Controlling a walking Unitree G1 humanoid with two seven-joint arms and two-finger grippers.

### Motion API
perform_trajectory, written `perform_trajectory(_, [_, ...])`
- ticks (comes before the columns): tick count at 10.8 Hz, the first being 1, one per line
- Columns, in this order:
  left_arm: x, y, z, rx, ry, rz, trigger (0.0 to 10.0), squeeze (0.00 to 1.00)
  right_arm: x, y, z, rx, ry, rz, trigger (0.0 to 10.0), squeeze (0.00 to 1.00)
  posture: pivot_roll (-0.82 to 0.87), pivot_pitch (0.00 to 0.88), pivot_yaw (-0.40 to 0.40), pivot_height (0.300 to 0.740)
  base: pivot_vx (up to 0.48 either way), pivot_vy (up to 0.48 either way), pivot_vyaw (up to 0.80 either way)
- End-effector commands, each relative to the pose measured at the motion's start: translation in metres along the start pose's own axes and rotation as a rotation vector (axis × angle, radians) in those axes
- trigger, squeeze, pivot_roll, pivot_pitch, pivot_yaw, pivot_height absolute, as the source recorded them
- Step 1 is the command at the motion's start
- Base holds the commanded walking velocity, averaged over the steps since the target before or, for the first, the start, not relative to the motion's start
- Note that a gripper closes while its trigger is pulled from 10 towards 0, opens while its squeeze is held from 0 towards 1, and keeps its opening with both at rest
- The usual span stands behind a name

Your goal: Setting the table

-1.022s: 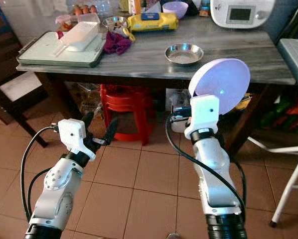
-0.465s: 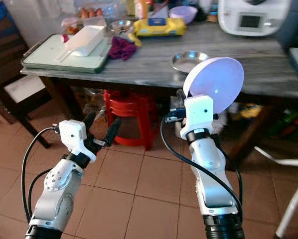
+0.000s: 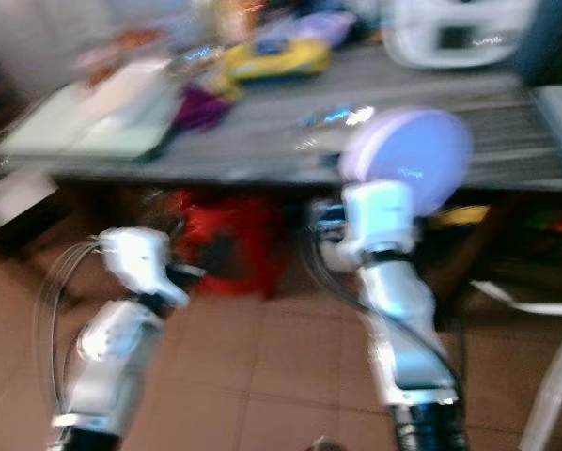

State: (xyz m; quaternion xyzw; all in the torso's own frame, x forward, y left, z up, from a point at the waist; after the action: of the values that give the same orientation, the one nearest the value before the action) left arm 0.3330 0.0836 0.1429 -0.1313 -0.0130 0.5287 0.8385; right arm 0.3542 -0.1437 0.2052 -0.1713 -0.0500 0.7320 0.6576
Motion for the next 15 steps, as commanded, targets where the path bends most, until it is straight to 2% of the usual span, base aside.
perform_trajectory(1, [0.012,0.005,0.003,0.001,-0.028,0.022,10.0,0.0,0.011,-0.003,0.012,-0.048,-0.025,0.028,10.0,0.0,-0.11,0.12,0.093,0.74,0.394,0.0,-0.46])
perform_trajectory(5, [0.009,0.004,0.003,0.002,-0.022,0.012,10.0,0.0,0.014,-0.003,0.018,-0.076,0.004,0.045,10.0,0.0,-0.12,0.119,0.099,0.74,0.388,0.0,0.0])
perform_trajectory(9, [0.008,0.002,0.004,-0.002,-0.017,0.012,10.0,0.0,0.015,-0.004,0.021,-0.086,0.012,0.052,10.0,0.0,-0.12,0.118,0.093,0.74,0.391,0.0,0.59])
perform_trajectory(15, [0.006,0.002,0.004,-0.002,-0.012,0.006,10.0,0.0,0.014,-0.007,0.024,-0.099,0.018,0.047,10.0,0.0,-0.11,0.115,0.09,0.74,0.34,0.0,0.0])
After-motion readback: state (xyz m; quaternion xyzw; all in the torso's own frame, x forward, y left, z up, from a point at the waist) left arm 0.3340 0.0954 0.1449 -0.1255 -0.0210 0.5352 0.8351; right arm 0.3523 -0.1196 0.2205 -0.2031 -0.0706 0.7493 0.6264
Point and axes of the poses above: a point about 5 cm out from each wrist's last joint towards the gripper, its own y axis pointing back from the gripper into the wrist, its own z axis along the axis of the wrist's last joint, x = y × z, the point moved 5 cm from there along -y, pointing out of the wrist towards the gripper
